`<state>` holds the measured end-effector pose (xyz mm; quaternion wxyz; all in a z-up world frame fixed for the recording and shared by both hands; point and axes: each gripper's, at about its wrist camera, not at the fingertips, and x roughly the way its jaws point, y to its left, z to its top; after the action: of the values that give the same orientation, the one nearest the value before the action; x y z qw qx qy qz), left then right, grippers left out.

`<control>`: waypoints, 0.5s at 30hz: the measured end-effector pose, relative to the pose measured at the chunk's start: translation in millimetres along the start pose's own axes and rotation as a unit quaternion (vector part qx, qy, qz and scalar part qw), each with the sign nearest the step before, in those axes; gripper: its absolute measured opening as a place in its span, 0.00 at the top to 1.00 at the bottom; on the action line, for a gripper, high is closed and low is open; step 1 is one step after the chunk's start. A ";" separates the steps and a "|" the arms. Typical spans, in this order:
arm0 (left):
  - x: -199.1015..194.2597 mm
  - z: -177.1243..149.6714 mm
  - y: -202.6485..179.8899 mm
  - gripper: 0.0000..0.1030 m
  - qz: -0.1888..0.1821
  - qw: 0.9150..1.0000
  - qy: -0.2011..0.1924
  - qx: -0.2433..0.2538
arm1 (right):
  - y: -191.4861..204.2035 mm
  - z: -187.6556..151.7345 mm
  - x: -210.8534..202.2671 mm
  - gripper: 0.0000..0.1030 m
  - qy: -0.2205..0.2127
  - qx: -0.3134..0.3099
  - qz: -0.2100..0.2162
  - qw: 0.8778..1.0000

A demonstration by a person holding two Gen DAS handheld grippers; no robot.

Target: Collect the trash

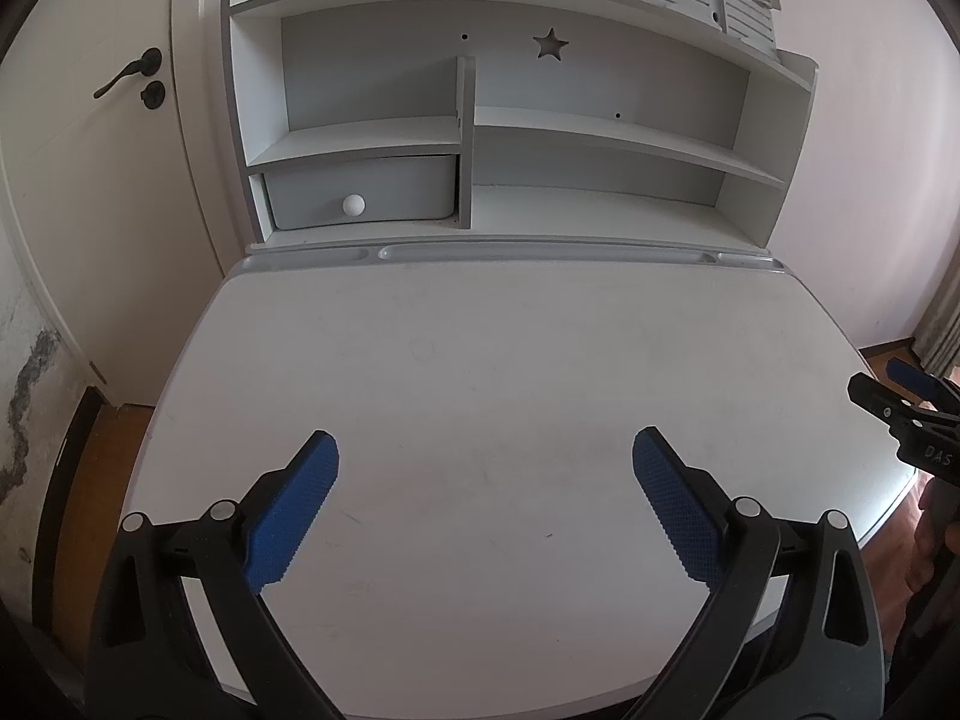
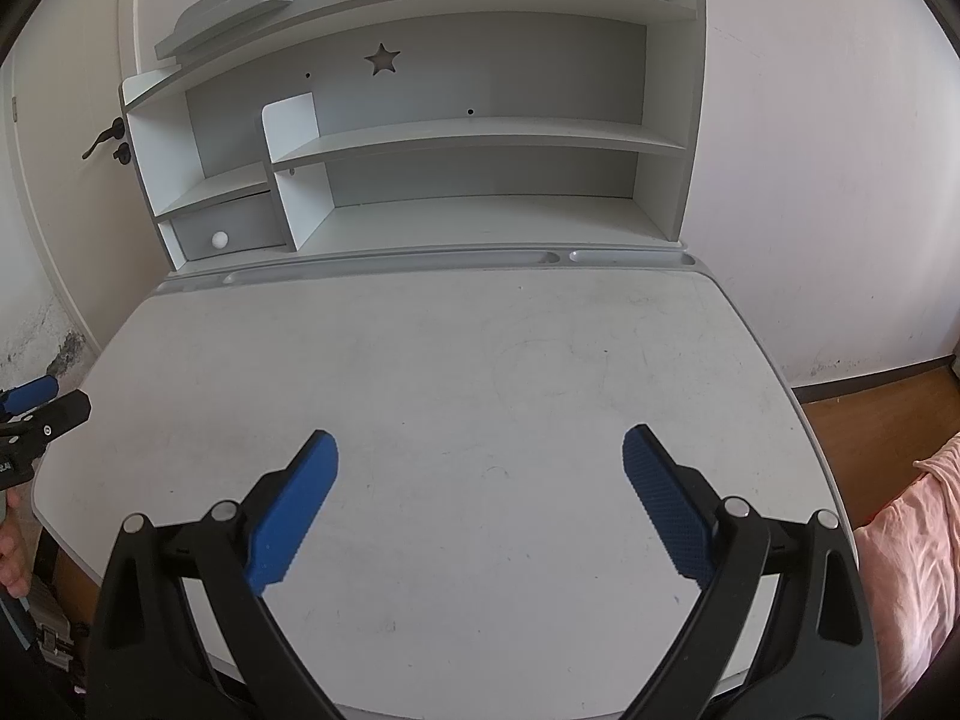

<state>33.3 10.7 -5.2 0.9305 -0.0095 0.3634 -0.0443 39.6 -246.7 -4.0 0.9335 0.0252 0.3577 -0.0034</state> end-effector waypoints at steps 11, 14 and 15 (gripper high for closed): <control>-1.0 0.1 -1.4 0.07 0.000 1.000 0.001 0.002 | 0.1 -0.8 0.0 0.10 -0.001 0.000 0.001 1.000; -1.8 -0.3 -1.7 0.07 0.000 1.000 0.000 0.002 | -0.2 -1.3 -0.7 0.10 -0.001 -0.002 0.001 1.000; -2.1 -0.6 -1.7 0.07 0.001 1.000 0.000 0.002 | 0.1 -1.1 -0.6 0.10 -0.001 -0.001 0.000 1.000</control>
<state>31.2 9.2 -4.2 0.9305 -0.0079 0.3634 -0.0444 38.4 -246.5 -4.4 0.9337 0.0238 0.3572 -0.0032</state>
